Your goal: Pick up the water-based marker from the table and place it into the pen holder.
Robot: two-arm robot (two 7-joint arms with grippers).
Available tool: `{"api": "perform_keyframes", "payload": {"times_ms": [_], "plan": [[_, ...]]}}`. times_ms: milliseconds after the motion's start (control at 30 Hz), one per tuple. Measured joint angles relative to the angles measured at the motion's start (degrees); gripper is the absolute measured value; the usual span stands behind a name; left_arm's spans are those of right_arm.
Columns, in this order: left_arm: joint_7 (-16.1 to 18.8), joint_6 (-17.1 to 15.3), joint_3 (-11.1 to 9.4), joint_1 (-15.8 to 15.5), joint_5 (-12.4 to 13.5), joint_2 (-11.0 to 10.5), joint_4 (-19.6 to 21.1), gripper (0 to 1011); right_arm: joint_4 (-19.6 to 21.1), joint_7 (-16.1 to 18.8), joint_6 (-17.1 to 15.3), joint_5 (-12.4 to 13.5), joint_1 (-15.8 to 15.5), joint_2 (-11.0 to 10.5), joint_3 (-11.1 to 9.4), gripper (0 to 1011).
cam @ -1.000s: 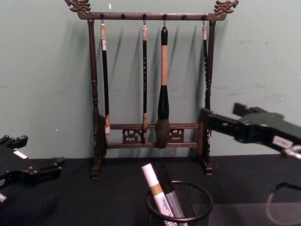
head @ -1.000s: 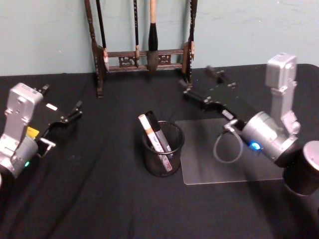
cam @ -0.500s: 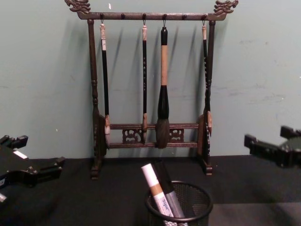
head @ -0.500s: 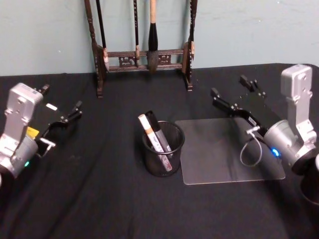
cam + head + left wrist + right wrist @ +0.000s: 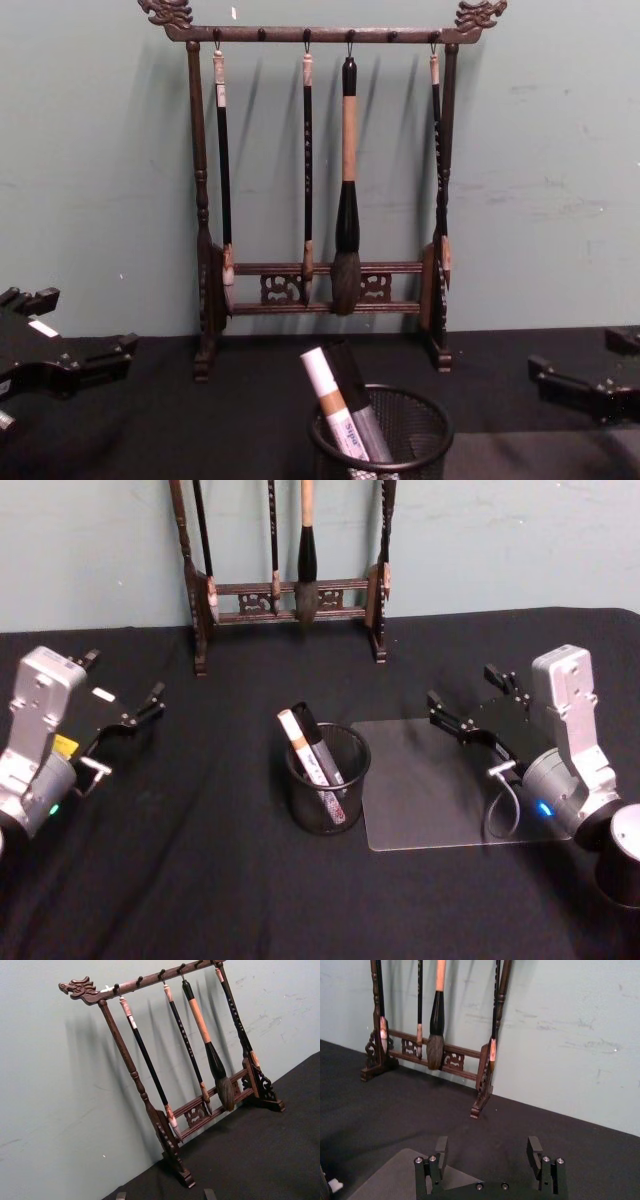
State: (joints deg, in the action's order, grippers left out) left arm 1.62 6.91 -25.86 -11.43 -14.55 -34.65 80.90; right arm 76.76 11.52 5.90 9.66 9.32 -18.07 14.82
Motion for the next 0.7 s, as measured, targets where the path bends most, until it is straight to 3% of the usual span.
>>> {"api": "perform_keyframes", "payload": {"times_ms": [700], "plan": [[0.0, 0.0, 0.0, 0.0, 0.0, 0.0, 0.0, 1001, -0.43, -0.08, 0.17, -0.58, 0.08, 0.14, -0.01, 1002]]}}
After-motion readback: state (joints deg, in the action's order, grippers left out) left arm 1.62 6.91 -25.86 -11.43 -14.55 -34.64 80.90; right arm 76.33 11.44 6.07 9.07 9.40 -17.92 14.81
